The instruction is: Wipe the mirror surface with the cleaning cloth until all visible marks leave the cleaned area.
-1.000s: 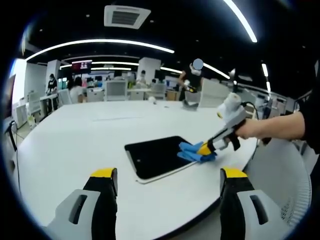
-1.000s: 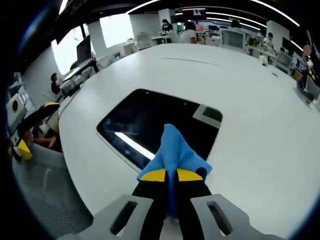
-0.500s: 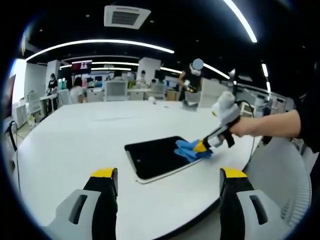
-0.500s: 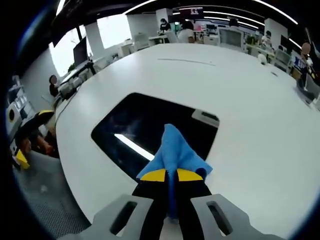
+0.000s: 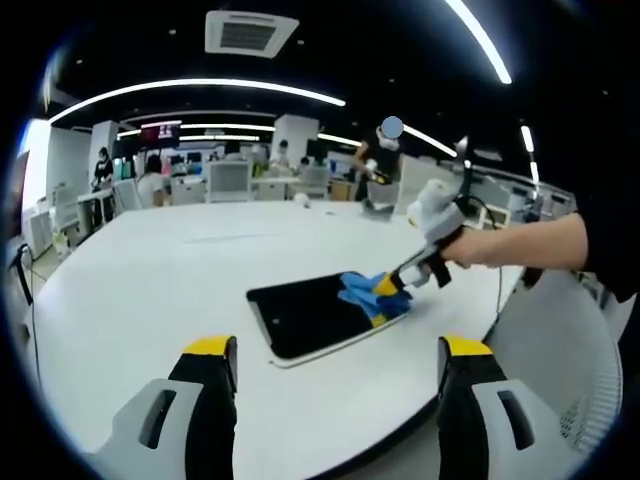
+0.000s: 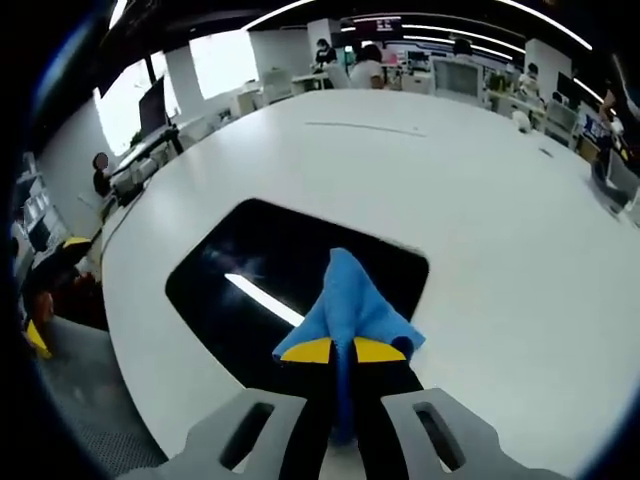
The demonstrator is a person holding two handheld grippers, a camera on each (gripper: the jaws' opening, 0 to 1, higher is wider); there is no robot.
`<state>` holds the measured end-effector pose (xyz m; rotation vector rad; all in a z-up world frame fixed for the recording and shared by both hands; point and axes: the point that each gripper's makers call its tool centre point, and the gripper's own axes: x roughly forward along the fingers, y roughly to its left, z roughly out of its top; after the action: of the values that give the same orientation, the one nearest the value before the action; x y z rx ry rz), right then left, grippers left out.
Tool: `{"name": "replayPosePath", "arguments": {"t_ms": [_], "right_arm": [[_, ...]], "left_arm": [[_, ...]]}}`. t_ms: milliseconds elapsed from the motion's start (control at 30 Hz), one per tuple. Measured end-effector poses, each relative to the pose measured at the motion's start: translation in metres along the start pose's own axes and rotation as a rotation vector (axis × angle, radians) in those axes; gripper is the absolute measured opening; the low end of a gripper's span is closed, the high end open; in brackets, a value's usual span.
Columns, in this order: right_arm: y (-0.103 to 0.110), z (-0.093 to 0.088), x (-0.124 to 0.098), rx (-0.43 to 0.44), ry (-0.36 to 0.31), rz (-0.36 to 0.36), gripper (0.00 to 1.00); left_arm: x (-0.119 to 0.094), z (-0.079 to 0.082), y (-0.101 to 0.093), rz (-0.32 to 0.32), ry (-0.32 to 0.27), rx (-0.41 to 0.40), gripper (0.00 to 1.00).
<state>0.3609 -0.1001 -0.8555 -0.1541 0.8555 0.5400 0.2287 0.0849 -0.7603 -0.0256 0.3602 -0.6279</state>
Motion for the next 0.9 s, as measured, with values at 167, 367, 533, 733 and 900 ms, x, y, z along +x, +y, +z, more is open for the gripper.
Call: {"name": "replayPosePath", "arguments": {"t_ms": [167, 367, 533, 733, 900], "right_arm": [[-0.004, 0.005, 0.004, 0.006, -0.010, -0.004, 0.01], [-0.009, 0.011, 0.008, 0.012, -0.011, -0.007, 0.01], [-0.013, 0.016, 0.012, 0.007, -0.009, -0.009, 0.01], [-0.019, 0.022, 0.016, 0.032, -0.020, -0.018, 0.01], [-0.025, 0.028, 0.021, 0.027, -0.017, -0.027, 0.01]], "left_arm": [[0.000, -0.001, 0.001, 0.003, 0.003, -0.004, 0.86], [0.000, -0.002, 0.001, 0.007, 0.009, -0.011, 0.90], [0.000, -0.002, 0.002, 0.014, 0.011, -0.015, 0.94], [0.000, 0.000, 0.001, 0.007, 0.001, -0.027, 0.96], [0.001, -0.001, 0.002, 0.006, 0.004, -0.028, 0.97]]}}
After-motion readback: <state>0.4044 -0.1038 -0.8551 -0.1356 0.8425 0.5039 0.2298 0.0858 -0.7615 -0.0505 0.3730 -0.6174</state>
